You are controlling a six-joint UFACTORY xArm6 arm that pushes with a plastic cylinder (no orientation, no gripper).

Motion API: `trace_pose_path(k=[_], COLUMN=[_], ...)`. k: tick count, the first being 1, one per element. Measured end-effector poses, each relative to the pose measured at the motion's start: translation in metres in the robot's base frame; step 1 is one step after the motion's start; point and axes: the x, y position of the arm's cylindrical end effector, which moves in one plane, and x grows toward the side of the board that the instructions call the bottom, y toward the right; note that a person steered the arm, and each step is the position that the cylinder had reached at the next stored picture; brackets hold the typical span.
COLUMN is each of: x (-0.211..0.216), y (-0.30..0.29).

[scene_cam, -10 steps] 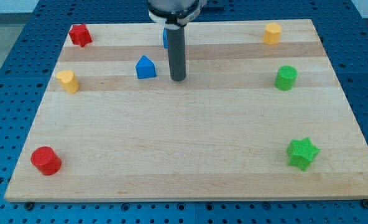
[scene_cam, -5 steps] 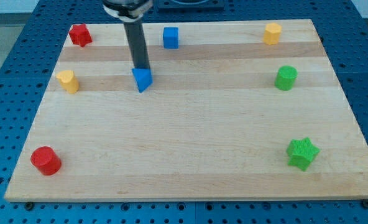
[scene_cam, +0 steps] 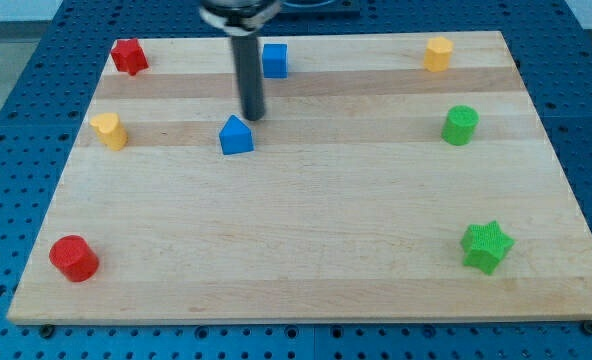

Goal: Move the blue triangle to the bottom center

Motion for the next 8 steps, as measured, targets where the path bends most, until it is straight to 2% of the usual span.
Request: trace_pose_path(k=[1, 2, 3, 4, 5, 6, 8], x=[0.039, 0.089, 0.112, 0.107, 0.121, 0.165, 0.169], y=[-0.014, 0.039, 0.056, 0.051, 0.048, 0.053, 0.054])
